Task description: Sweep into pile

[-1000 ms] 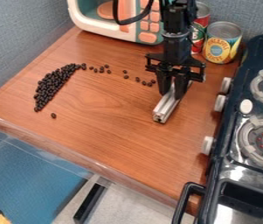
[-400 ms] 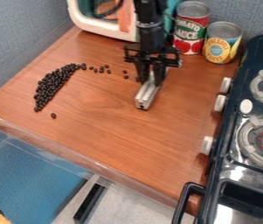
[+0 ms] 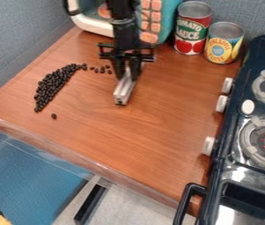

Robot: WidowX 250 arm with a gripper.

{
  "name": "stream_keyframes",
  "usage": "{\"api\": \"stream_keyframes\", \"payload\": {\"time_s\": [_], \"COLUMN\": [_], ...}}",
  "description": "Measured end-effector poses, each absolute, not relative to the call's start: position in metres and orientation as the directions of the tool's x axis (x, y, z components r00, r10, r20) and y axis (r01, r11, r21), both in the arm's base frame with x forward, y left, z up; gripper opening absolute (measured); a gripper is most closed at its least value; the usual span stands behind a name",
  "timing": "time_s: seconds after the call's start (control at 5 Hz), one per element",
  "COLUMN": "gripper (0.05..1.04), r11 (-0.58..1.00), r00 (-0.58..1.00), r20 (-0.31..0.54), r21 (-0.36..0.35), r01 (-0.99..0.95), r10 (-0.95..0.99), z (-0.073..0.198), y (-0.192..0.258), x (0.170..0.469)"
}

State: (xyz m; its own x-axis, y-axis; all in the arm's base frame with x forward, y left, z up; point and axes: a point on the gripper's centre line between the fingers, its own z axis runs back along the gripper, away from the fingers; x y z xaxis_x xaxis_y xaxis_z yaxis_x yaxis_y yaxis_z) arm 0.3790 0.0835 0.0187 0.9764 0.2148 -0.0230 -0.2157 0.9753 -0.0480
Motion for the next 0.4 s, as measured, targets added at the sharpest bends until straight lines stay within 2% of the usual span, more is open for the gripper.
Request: {"api": "stream_keyframes", "payload": {"time_s": [0.4], "gripper": [0.337], "r11": [0.930], "r00": [0.930], "r20": [-0.024], "r21": [-0.033], "r01": [-0.366], "r10": [0.366], "z": [0.020], "y": [0.121], "x": [0.358]}}
